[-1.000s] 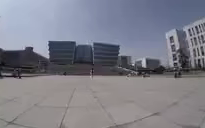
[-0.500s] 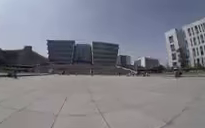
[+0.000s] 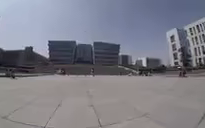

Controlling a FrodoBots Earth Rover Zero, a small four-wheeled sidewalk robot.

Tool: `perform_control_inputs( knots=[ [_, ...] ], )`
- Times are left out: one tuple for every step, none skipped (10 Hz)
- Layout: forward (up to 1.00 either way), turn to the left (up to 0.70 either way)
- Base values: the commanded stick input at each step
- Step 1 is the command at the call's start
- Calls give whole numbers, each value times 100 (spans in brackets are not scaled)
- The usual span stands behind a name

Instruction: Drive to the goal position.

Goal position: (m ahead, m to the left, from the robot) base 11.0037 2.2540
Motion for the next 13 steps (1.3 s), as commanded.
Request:
perform_control_inputs(
  knots=[
    [70,0],
    [70,0],
    [70,0],
    [70,0],
    [70,0],
    [70,0],
    [70,0],
    [70,0],
    [67,0],
    [45,0],
    [45,0],
    [45,0],
    [45,0]
  ],
)
